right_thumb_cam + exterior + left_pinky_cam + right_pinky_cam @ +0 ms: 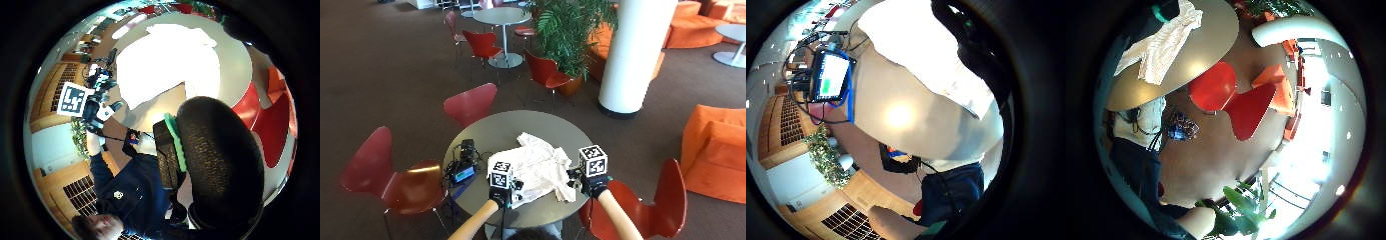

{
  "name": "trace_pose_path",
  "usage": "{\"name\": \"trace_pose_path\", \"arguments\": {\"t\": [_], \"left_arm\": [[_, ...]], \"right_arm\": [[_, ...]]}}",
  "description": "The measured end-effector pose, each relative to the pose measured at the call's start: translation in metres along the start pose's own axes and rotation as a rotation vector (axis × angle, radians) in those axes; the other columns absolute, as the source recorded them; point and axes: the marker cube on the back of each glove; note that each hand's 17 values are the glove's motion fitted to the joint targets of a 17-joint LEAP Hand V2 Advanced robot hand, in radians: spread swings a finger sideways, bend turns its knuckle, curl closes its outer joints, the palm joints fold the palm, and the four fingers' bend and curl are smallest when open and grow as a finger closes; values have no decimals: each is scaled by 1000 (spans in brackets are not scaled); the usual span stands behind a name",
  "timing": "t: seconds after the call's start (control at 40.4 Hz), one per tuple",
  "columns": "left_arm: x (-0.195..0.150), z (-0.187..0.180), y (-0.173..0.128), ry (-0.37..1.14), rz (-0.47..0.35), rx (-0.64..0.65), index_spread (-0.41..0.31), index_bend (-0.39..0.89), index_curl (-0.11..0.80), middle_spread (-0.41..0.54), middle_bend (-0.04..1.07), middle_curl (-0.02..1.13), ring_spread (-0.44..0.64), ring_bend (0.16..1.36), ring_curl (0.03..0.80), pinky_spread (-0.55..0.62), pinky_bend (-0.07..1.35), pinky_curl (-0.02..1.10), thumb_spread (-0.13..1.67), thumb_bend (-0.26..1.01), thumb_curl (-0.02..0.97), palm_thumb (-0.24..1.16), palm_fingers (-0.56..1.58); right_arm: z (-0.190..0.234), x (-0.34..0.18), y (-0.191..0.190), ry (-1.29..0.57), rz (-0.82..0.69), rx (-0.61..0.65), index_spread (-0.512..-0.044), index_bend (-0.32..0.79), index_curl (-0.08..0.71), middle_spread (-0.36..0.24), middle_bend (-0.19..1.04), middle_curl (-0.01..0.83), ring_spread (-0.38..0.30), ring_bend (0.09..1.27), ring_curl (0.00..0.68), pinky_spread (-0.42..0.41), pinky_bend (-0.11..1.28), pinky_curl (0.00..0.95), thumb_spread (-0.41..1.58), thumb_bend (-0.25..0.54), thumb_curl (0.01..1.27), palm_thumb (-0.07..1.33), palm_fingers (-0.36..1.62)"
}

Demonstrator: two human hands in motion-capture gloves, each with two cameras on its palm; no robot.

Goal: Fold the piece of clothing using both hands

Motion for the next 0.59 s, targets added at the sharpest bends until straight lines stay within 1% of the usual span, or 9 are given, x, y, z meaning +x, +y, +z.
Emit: {"name": "trace_pose_path", "arguments": {"t": [0.049,0.148,0.198,0.247,0.322,0.421,0.47,0.52,0.594], "left_arm": [[2,11,-4,12,6,-48,-97,127,303,52,150,244,155,513,250,89,406,302,1161,-3,216,222,516],[5,32,-8,34,5,-248,-93,117,296,54,145,250,127,519,265,39,487,336,1142,-10,235,244,531],[6,34,-6,7,-13,-266,-89,122,297,54,146,254,117,520,272,25,510,348,1132,-9,247,258,528],[8,27,6,-19,-44,-270,-85,123,296,58,148,257,110,523,278,15,528,357,1123,-10,255,269,524],[12,18,16,-18,-51,-225,-78,113,290,60,147,262,101,532,288,-4,562,371,1114,-11,269,290,518],[12,19,11,-49,-73,-180,-77,78,269,31,187,279,51,544,296,-68,615,382,1114,2,293,349,592],[13,19,10,-77,-74,-153,-81,95,267,8,212,296,29,529,297,-102,626,384,1117,6,305,377,646],[14,19,8,-106,-68,-121,-97,140,277,-23,249,315,-9,500,294,-128,596,376,1120,7,315,400,723],[15,22,-1,-141,-49,-63,-114,141,284,-55,261,333,-48,484,300,-154,565,373,1119,-3,327,417,763]], "right_arm": [[4,1,-1,-5,-2,-5,-335,133,251,-47,185,298,-21,386,293,129,361,300,1346,82,194,274,466],[11,4,0,-12,0,-35,-337,140,255,-47,187,308,-22,381,298,132,356,304,1353,69,203,276,456],[17,8,-3,-8,5,-46,-337,141,256,-47,183,310,-22,382,301,133,356,307,1355,65,209,282,454],[22,11,-5,-4,10,-53,-337,143,259,-47,183,314,-18,382,304,135,355,310,1360,60,213,286,449],[27,14,-7,-9,16,-65,-338,145,262,-47,184,319,-17,380,308,139,352,316,1364,52,219,290,445],[33,15,-9,-19,17,-90,-338,145,266,-47,183,324,-16,379,312,141,351,322,1367,41,226,295,444],[38,16,-13,-25,11,-102,-338,146,268,-47,184,327,-15,379,315,142,347,323,1369,36,230,298,442],[44,16,-18,-34,2,-111,-339,147,270,-47,184,330,-15,380,317,142,342,324,1371,31,232,301,440],[51,13,-24,-52,-17,-123,-339,146,272,-47,183,333,-14,379,320,143,340,326,1376,26,236,307,439]]}}
